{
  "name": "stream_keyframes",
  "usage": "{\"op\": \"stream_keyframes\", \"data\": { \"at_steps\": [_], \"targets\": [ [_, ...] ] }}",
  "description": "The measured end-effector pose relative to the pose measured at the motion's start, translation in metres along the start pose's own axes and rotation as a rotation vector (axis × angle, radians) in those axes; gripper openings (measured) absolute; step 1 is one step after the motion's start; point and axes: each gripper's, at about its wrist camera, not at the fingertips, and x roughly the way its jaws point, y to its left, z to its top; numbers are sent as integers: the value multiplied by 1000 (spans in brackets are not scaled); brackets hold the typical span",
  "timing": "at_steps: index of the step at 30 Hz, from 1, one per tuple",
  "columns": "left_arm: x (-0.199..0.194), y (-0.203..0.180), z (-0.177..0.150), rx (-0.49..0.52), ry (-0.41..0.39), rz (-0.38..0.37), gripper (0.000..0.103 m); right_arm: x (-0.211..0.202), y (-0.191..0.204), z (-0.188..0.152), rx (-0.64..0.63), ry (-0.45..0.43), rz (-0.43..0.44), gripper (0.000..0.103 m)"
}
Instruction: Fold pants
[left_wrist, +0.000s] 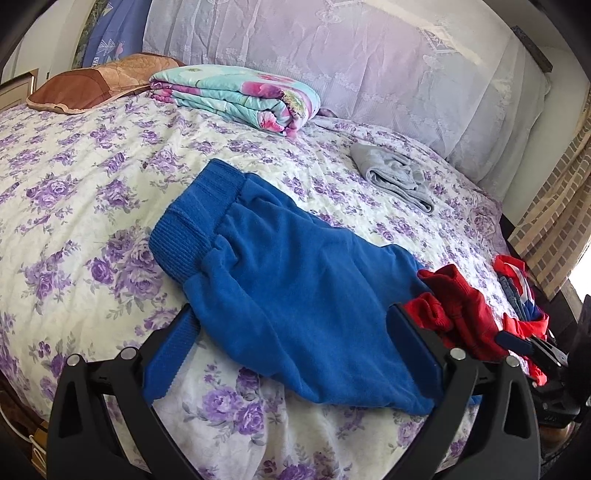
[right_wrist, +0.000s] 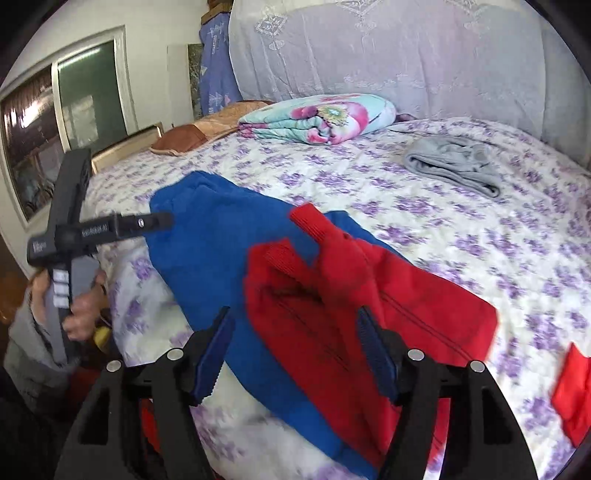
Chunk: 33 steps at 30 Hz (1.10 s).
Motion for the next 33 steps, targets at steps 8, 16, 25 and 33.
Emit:
{"op": "stream_keyframes", "data": {
  "at_steps": [8,16,25,33],
  "targets": [
    [0,-4,-2,8,2,-2,98,-26,-21,-40,40,20,-148,68],
    [6,-6,-3,7,21,14,98,-11,-29,-60,-28,79,-261,48],
    [11,-1,-5,-2,30,21,98,-23,-40,-78,-105,197,-405,19],
    [12,-5,-6,14,33,25,98,-92,-35,-50,-80,13,-234,61]
  ]
}}
